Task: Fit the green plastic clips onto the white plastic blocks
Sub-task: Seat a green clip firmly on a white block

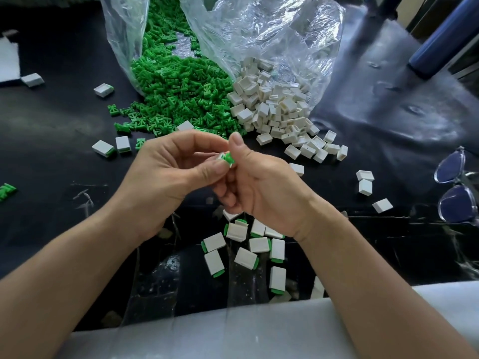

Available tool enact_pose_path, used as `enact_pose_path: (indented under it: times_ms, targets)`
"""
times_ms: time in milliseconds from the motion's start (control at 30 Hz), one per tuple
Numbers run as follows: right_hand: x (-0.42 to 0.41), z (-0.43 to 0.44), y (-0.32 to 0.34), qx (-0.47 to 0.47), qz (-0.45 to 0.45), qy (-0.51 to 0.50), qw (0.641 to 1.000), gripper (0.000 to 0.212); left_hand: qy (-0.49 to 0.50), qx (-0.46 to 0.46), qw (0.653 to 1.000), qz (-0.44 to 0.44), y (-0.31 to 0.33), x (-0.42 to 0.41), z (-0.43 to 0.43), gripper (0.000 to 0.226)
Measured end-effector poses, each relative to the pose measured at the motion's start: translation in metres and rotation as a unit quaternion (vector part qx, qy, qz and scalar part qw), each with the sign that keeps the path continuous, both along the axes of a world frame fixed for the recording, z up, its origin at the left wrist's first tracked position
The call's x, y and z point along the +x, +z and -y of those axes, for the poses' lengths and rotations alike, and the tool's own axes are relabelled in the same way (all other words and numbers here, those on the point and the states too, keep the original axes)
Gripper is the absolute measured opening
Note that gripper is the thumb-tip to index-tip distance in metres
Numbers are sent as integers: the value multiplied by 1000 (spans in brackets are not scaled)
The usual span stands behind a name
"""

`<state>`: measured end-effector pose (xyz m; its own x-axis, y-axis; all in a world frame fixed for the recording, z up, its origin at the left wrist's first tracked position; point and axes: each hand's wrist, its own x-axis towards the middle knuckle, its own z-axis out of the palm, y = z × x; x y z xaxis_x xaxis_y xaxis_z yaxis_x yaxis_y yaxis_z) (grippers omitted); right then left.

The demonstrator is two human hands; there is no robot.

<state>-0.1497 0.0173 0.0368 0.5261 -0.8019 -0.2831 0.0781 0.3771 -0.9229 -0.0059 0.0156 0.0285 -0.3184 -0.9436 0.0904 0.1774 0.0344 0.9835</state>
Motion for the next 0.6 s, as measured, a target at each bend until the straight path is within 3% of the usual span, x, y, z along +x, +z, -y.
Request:
enact_pose_path:
  times_ms: [200, 400, 600]
  targets:
    - [4, 0, -8, -33, -105, -17, 994, 70, 2, -18, 999, 26, -1, -1, -1, 19]
    - [7, -4, -6, -39, -100, -38, 993, 37, 20, -6, 1000, 4, -2, -2, -3, 20]
    - [7, -6, -6, -41, -85, -54, 994, 35, 24, -13, 1000, 14, -2, -4, -3, 22]
